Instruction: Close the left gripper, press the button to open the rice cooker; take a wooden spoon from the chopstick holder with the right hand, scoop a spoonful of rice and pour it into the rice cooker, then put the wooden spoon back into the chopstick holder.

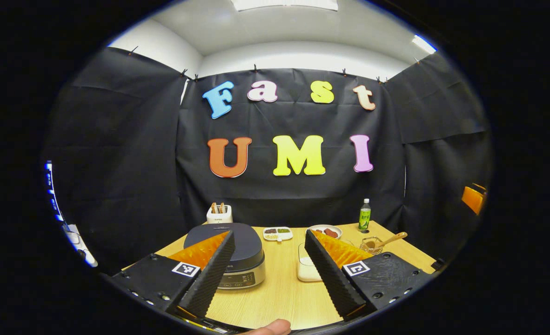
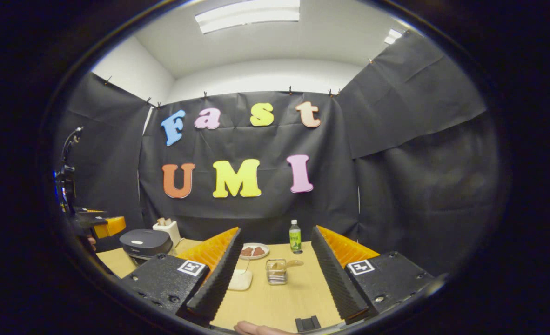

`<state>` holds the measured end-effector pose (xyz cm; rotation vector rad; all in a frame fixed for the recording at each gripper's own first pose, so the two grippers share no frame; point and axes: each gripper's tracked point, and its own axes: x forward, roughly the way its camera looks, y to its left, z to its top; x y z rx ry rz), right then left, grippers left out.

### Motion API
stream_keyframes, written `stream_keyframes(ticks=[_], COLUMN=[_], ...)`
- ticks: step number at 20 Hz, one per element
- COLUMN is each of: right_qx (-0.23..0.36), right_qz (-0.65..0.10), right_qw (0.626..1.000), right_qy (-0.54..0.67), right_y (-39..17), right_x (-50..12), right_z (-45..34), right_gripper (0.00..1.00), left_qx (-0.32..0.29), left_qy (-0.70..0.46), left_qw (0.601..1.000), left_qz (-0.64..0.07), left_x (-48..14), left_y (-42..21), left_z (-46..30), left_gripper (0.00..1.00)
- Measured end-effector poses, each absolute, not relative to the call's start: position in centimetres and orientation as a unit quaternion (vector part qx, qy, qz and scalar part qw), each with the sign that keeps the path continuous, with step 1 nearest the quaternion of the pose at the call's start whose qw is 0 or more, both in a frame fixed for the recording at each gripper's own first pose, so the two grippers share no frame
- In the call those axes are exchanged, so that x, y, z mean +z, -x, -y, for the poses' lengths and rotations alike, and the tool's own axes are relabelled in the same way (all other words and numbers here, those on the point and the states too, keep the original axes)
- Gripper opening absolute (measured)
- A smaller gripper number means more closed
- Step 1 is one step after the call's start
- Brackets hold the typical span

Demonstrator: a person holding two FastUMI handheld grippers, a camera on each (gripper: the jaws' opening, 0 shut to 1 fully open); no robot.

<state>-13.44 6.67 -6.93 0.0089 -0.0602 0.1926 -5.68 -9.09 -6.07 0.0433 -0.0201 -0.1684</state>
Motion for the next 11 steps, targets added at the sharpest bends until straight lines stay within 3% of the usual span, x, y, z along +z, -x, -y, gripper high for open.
stream_keyframes(ticks=[11], right_qx=[0.105], right_qz=[0.028], right_qw=[0.994], right_qy=[0.006], right_y=[13.6], right_x=[-6.4], right_z=[-8.7], right_gripper=[0.94], left_qx=[-0.085], left_qy=[-0.030], left_qw=[0.995], left_qz=[0.049], left_x=[-5.5], left_y=[9.5], left_z=[8.3], left_gripper=[0.96])
